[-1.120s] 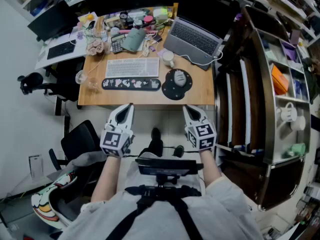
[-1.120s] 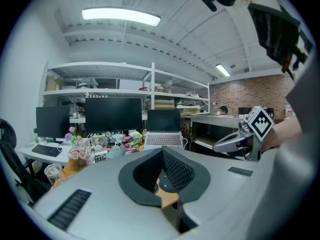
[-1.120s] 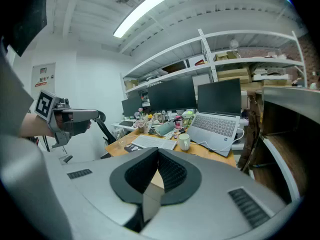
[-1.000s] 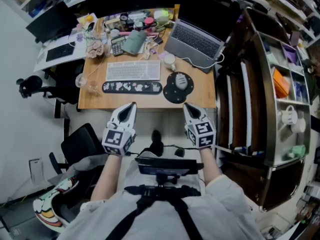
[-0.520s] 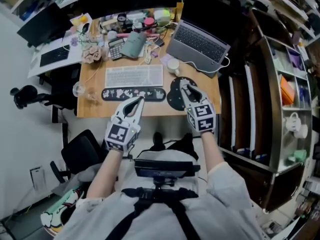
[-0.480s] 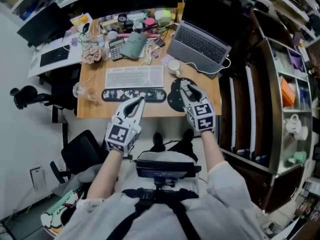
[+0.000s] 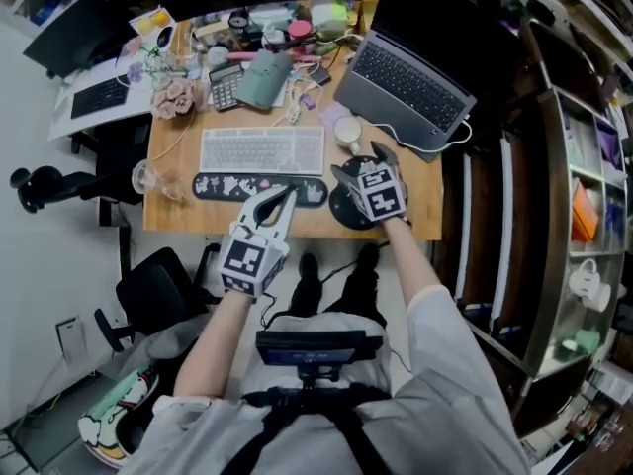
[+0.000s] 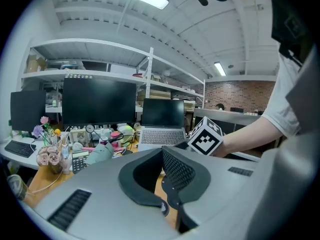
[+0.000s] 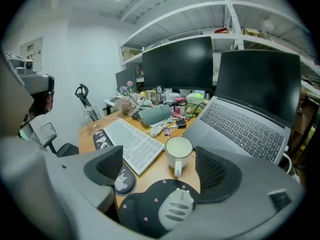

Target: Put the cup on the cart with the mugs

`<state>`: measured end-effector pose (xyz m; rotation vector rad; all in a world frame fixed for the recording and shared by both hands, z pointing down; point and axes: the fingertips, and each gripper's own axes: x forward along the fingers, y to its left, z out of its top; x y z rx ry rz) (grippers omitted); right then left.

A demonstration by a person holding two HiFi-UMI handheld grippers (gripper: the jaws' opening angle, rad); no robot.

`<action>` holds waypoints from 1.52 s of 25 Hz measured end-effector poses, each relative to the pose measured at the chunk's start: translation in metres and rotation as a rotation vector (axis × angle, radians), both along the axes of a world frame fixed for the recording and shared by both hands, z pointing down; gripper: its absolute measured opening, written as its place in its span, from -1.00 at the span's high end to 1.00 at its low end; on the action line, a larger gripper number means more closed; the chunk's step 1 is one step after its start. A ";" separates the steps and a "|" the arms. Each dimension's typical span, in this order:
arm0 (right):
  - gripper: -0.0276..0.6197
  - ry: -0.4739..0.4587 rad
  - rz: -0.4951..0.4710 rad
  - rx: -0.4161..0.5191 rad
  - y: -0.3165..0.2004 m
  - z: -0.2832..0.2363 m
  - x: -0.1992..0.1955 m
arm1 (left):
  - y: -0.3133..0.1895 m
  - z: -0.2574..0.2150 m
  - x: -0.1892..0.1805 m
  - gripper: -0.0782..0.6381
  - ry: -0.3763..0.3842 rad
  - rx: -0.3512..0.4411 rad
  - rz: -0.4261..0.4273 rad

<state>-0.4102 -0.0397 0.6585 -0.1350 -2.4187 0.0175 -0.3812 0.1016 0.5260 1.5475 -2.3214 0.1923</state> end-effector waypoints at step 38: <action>-0.36 0.139 0.026 0.012 -0.050 0.122 -0.091 | -0.026 0.074 -0.063 0.77 0.071 -0.052 -0.126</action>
